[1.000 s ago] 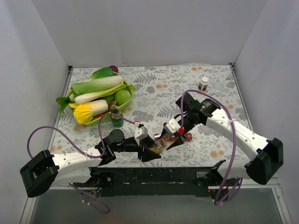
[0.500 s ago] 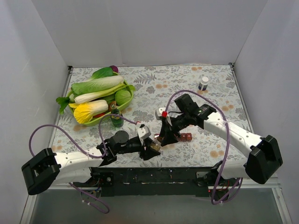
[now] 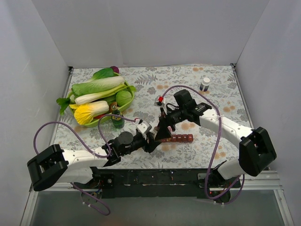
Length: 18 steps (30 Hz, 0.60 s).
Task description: Sort the pills into containers
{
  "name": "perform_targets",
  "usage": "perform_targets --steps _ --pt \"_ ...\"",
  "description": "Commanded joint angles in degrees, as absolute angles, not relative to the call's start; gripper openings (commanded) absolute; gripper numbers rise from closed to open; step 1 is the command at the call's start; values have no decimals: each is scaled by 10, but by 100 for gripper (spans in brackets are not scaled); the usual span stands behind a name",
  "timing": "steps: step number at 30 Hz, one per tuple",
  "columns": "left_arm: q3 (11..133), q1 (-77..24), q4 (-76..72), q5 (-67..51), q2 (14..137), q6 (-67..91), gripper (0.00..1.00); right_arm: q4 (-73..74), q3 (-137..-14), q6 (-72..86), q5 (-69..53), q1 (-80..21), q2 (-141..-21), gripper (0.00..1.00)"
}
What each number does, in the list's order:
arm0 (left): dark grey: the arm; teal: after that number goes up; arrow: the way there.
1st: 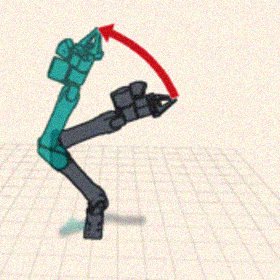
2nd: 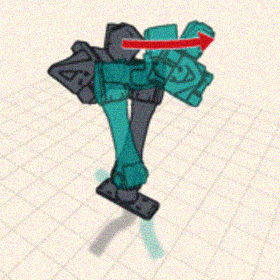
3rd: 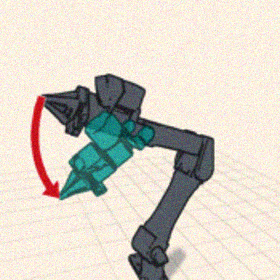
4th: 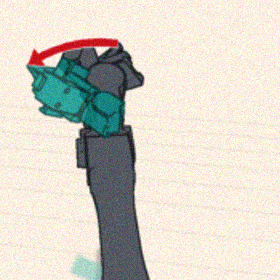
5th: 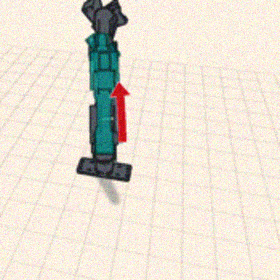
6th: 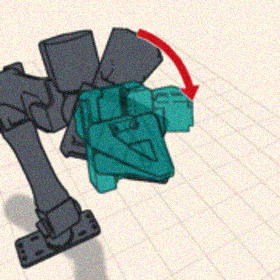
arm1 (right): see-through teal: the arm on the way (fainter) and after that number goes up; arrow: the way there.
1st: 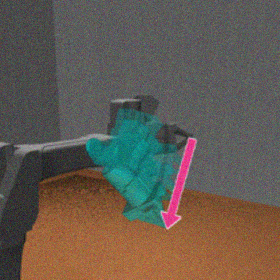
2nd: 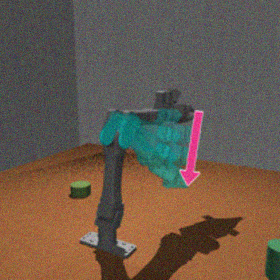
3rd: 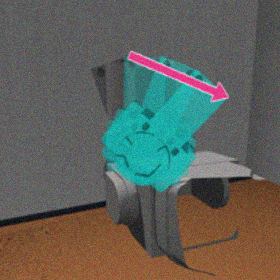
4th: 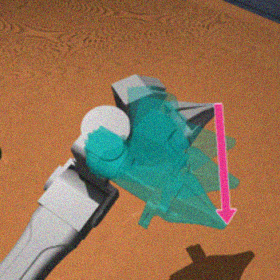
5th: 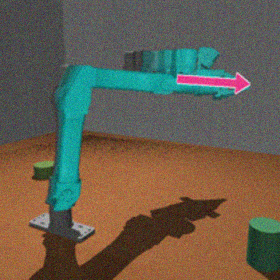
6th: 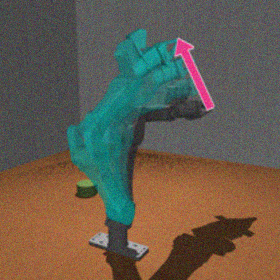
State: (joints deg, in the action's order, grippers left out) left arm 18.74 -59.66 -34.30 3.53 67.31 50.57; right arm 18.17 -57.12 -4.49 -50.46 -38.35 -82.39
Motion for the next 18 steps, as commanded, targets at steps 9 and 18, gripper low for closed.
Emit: perform_targets --steps 9,18 --pt "164 -565 -317 -279 519 463 0 726 -742 -885 -644 -368 -800 95" --pt "189 -563 -325 -346 553 493 0 738 -761 -881 -675 -432 -823 87"
